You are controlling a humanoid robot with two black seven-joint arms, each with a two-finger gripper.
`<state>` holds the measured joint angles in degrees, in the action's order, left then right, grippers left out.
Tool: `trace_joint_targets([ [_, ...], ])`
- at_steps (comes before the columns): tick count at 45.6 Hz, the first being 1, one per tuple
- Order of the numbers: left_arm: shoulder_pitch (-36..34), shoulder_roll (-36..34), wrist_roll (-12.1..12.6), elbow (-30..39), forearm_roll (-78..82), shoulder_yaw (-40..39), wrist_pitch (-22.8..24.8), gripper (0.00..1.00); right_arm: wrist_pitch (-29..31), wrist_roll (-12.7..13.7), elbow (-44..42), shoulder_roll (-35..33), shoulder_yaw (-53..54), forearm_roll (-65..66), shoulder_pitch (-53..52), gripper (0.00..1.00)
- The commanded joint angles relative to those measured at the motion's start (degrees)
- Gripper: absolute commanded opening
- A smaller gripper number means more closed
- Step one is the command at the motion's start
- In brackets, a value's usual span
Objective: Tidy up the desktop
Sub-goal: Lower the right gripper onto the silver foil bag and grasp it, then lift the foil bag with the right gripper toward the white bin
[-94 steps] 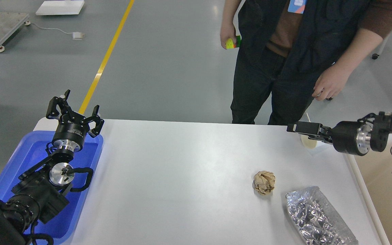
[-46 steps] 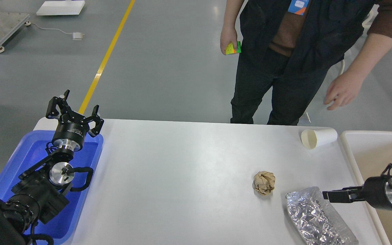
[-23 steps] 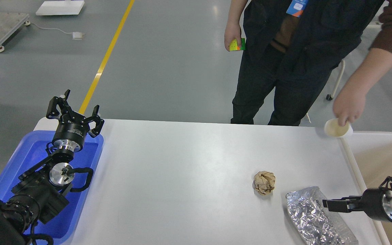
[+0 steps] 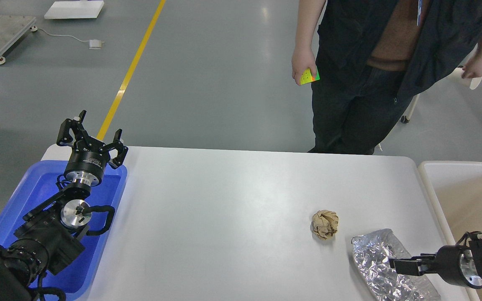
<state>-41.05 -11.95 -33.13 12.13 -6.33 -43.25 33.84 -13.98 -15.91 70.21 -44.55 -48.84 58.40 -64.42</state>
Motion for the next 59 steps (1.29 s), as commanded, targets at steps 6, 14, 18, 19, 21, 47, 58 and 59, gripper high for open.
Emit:
trace_joint_targets([
  [6, 0.0, 0.0, 0.0, 0.0, 0.0, 0.01, 0.0, 1.0, -0.35, -0.26, -3.94, 1.66, 0.85, 0.13, 2.45, 0.93],
  [14, 0.0, 0.0, 0.0, 0.0, 0.0, 0.01, 0.0, 1.0, -0.88, -0.35, -5.26, 2.54, 1.37, 0.22, 3.69, 0.84],
  [18, 0.0, 0.0, 0.0, 0.0, 0.0, 0.01, 0.0, 1.0, -1.49, -0.35, -6.22, 2.98, 1.73, 0.57, 4.83, 0.82],
  [19, 0.0, 0.0, 0.0, 0.0, 0.0, 0.01, 0.0, 1.0, -1.58, -0.35, -6.49, 3.15, 1.81, 0.57, 5.09, 0.82],
  [21, 0.0, 0.0, 0.0, 0.0, 0.0, 0.01, 0.0, 1.0, -1.58, -0.44, -7.01, 3.5, 1.81, 0.66, 5.62, 0.82],
  [47, 0.0, 0.0, 0.0, 0.0, 0.0, -0.08, 0.0, 1.0, -1.58, -0.79, -9.13, 3.68, 1.99, 1.72, 7.38, 0.0],
  [58, 0.0, 0.0, 0.0, 0.0, 0.0, 0.01, 0.0, 1.0, -1.84, -1.14, -8.86, 2.71, 2.52, 1.01, 6.68, 0.0],
  [59, 0.0, 0.0, 0.0, 0.0, 0.0, 0.01, 0.0, 1.0, -1.84, -1.23, -8.78, 2.54, 2.87, 0.93, 6.59, 0.0],
])
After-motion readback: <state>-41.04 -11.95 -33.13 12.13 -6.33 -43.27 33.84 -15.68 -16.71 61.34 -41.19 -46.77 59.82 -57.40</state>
